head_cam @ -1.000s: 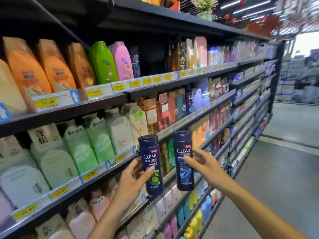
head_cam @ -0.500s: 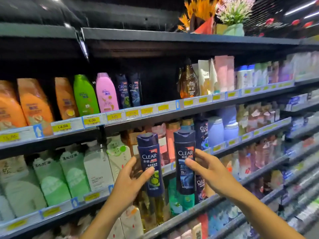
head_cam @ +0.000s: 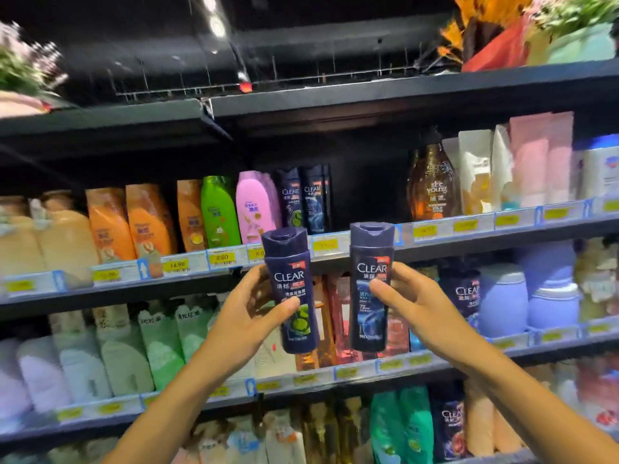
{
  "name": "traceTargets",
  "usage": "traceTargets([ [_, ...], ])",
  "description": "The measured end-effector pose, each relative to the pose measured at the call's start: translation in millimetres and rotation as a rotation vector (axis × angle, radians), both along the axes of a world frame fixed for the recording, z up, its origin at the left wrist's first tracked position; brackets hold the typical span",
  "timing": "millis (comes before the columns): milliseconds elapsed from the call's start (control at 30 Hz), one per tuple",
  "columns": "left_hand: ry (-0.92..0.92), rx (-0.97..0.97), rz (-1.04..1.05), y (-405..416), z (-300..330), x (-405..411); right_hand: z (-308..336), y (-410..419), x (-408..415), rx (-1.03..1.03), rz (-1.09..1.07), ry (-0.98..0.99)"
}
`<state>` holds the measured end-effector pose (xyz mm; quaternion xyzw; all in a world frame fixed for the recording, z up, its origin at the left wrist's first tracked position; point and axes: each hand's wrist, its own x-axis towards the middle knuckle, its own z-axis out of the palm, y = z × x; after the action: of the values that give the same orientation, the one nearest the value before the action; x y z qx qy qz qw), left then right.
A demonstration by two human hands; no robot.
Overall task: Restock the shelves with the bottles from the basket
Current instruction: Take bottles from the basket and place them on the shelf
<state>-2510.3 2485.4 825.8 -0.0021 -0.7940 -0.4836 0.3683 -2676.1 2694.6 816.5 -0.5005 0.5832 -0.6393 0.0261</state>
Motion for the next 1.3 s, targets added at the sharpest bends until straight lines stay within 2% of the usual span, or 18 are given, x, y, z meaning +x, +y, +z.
traceTargets([
  [167,0.023,-0.02,-0.016,-13.3,31.3,-2.9,13.4,-9.2,-3.8,-0.063,-0.024,0.043],
  [267,0.065,-0.098,-0.023,-16.4,54.3,-6.9,23.3,-8.5,-9.8,-0.096,-0.034,0.053],
  [500,0.17,-0.194,-0.054,-13.2,114.7,-29.4,61.1,-6.5,-36.8,-0.189,0.049,0.095],
  [600,0.174,-0.272,0.003,-12.5,139.2,-42.9,76.0,-9.3,-50.6,-0.231,0.081,0.092],
  [800,0.072,-0.5,0.146,-18.3,169.4,-79.7,87.2,-9.2,-76.6,-0.249,0.126,0.112],
  [1300,-0.239,-0.717,0.221,-34.1,182.7,-129.3,89.7,-2.8,-106.6,-0.244,0.172,0.175],
])
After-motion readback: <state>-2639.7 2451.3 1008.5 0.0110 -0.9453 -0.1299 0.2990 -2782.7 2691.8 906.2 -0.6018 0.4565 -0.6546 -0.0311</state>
